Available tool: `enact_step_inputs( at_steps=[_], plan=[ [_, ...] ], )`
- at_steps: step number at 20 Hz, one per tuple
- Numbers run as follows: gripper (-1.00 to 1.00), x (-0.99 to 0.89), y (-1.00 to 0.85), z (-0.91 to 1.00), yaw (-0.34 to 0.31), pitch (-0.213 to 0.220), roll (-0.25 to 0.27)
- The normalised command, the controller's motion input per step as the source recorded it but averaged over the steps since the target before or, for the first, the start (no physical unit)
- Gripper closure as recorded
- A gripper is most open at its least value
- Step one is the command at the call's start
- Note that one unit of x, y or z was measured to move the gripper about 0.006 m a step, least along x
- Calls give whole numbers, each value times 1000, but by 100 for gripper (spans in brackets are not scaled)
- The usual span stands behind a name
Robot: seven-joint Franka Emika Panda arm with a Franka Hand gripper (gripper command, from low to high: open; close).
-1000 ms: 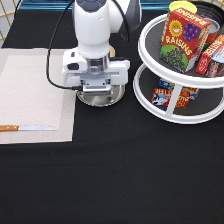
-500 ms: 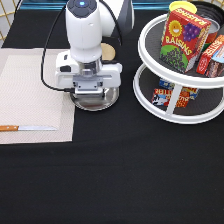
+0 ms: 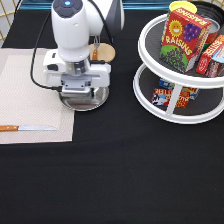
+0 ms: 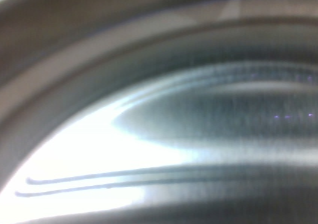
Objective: Arrange plate and fork
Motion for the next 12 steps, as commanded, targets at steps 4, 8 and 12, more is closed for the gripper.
enact_step_inputs(
  at_steps=[4, 8, 12],
  plan=[
    [-100, 231, -698, 136, -25, 97, 31],
    [-100, 244, -804, 70, -1, 51, 20],
    [-100, 174, -851, 10, 0, 30, 28]
  ],
)
